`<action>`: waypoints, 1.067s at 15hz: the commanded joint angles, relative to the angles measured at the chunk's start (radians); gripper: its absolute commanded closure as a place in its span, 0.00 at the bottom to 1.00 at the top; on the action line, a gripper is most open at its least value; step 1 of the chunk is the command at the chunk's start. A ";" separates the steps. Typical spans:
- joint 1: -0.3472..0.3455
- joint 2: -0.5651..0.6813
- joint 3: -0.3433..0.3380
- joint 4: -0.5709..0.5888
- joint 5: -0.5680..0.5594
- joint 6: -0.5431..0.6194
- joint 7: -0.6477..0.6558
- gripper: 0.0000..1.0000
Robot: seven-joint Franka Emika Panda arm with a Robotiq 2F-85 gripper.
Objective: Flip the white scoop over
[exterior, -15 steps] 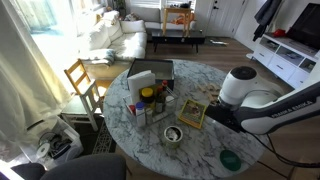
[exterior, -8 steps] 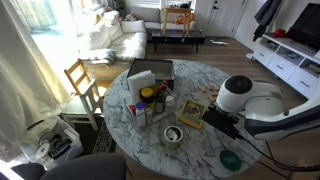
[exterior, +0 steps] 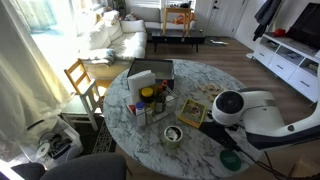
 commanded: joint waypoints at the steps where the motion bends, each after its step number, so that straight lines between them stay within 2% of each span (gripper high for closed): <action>1: -0.108 -0.015 0.135 0.009 -0.149 -0.092 0.150 0.66; 2: -0.150 -0.024 0.186 0.010 -0.163 -0.119 0.177 0.24; 3: -0.196 -0.043 0.241 0.007 -0.171 -0.138 0.190 0.24; 4: -0.245 -0.056 0.296 0.007 -0.176 -0.156 0.200 0.19; 6: -0.327 -0.080 0.389 0.008 -0.182 -0.186 0.211 0.04; 7: -0.363 -0.095 0.428 0.009 -0.180 -0.200 0.208 0.01; 11: -0.489 -0.157 0.533 0.008 -0.144 -0.198 0.157 0.00; 14: -0.581 -0.210 0.576 -0.001 -0.075 -0.155 0.043 0.00; 16: -0.630 -0.237 0.596 -0.005 0.012 -0.132 -0.069 0.00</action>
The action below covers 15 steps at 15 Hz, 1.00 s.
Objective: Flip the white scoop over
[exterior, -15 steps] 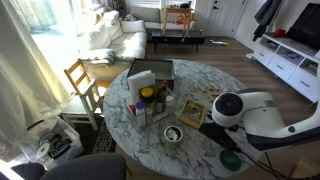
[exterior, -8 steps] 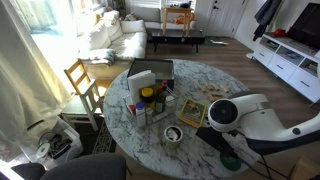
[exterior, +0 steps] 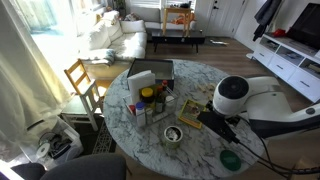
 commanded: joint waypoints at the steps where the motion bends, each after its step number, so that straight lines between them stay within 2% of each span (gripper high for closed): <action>1: -0.108 -0.072 0.055 -0.036 0.161 0.058 -0.204 0.00; 4: -0.153 -0.103 0.078 -0.044 0.365 0.078 -0.442 0.00; 7: -0.166 -0.124 0.093 -0.049 0.526 0.068 -0.671 0.00; 11: -0.161 -0.151 0.118 -0.063 0.675 0.067 -0.970 0.00; 15: -0.166 -0.175 0.118 -0.052 0.773 0.039 -1.236 0.00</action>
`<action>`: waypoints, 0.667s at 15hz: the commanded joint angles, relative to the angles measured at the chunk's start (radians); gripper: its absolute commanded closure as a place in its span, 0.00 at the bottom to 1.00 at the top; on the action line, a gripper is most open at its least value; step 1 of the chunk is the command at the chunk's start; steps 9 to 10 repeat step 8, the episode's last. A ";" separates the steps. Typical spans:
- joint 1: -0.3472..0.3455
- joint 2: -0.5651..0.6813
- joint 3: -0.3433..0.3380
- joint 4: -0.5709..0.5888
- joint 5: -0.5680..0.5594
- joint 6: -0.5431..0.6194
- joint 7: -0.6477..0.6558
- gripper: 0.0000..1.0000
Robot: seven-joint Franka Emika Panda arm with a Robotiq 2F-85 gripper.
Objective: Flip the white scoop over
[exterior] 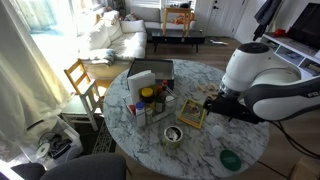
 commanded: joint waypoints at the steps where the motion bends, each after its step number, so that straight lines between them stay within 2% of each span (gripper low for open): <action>1: -0.024 -0.048 0.006 -0.022 0.088 -0.013 -0.223 0.00; 4: -0.036 -0.064 0.003 -0.029 0.142 -0.030 -0.349 0.00; 5: -0.032 -0.031 0.011 0.001 0.093 -0.011 -0.262 0.00; 10: -0.039 -0.038 0.010 -0.002 0.114 -0.017 -0.314 0.00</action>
